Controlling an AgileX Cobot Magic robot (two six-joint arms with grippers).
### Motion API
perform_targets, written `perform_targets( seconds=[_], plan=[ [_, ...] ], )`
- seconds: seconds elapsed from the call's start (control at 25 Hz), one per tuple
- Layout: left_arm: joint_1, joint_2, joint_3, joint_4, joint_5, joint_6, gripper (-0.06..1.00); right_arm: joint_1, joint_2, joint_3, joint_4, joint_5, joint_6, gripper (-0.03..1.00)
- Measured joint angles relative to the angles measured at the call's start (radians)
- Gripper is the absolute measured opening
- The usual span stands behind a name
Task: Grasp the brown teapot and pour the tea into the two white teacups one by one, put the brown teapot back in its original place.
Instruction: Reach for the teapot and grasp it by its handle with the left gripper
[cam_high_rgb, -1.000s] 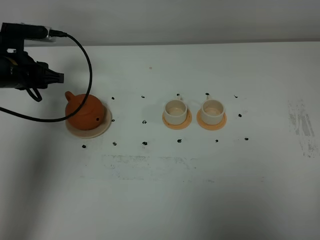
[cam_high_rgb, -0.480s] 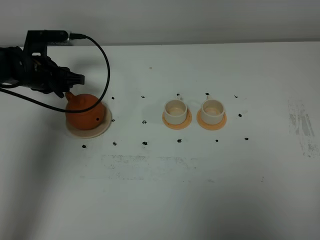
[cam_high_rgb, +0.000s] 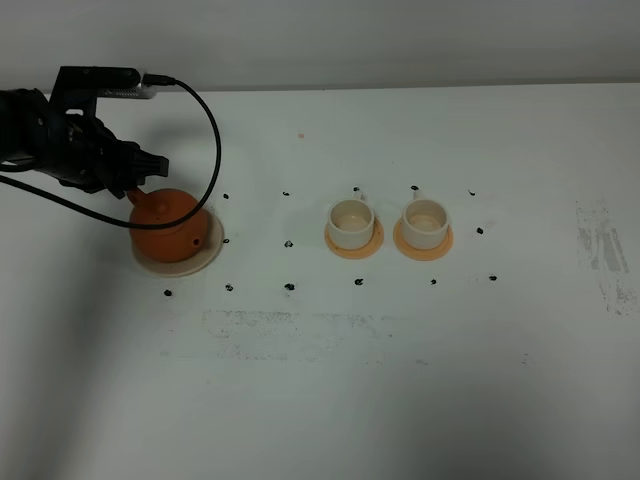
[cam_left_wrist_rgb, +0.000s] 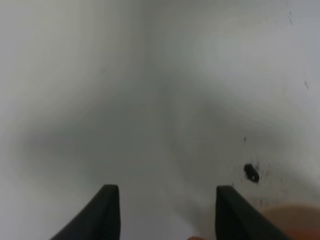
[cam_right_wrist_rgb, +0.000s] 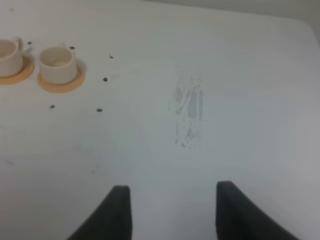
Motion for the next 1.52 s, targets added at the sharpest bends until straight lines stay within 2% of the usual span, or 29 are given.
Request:
perform_targets(
  seconds=[0.68,1.0,1.52],
  plan=[
    [0.033,-0.016,0.000,0.034,0.118,0.001,0.46,0.000,0.000,0.000,0.000,0.000,0.000,0.41],
    [0.035,-0.017,-0.001,0.037,0.157,0.001,0.46,0.000,0.000,0.000,0.000,0.000,0.000,0.41],
    [0.041,-0.020,-0.002,0.029,0.276,-0.002,0.46,0.000,0.000,0.000,0.000,0.000,0.000,0.39]
  ],
)
